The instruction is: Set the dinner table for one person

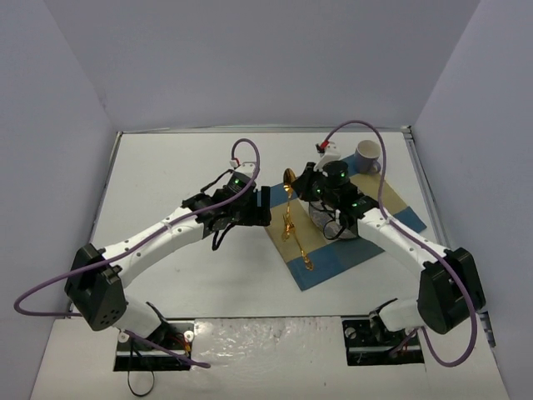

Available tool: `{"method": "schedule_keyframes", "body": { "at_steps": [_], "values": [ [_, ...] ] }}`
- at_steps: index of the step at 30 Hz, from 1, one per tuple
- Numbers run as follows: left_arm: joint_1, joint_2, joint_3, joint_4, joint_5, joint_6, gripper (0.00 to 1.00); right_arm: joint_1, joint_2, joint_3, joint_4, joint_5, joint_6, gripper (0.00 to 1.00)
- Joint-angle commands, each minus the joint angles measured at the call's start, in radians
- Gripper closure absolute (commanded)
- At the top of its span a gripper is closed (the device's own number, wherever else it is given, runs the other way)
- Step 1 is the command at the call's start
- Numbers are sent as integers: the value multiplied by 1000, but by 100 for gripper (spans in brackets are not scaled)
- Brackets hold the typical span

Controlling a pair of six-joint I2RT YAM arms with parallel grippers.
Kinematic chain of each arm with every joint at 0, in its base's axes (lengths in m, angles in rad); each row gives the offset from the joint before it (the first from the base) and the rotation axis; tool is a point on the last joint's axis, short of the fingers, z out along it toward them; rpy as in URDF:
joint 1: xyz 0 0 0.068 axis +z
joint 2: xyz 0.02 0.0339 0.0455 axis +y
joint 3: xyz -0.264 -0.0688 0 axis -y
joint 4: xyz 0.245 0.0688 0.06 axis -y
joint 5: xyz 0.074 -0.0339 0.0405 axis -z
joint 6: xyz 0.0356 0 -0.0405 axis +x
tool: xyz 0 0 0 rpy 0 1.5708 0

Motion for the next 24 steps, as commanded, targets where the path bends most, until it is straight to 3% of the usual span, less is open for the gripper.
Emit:
{"method": "schedule_keyframes", "body": {
  "at_steps": [1, 11, 15, 19, 24],
  "values": [
    [10, -77, 39, -4, -63, 75, 23, -105, -106, 48, -73, -48, -127, 100],
    [322, -302, -43, -77, 19, 281, 5, -423, -48, 245, -509, -211, -552, 100],
    [429, -388, -65, -116, 29, 371, 3, -581, 37, 357, -643, -265, -717, 100],
    [446, -425, -93, -117, 14, 442, 3, -616, 153, 482, -783, -211, -888, 100],
    [447, -430, -135, -103, 30, 457, 3, -657, 255, 548, -814, -174, -1011, 100]
  ]
}}
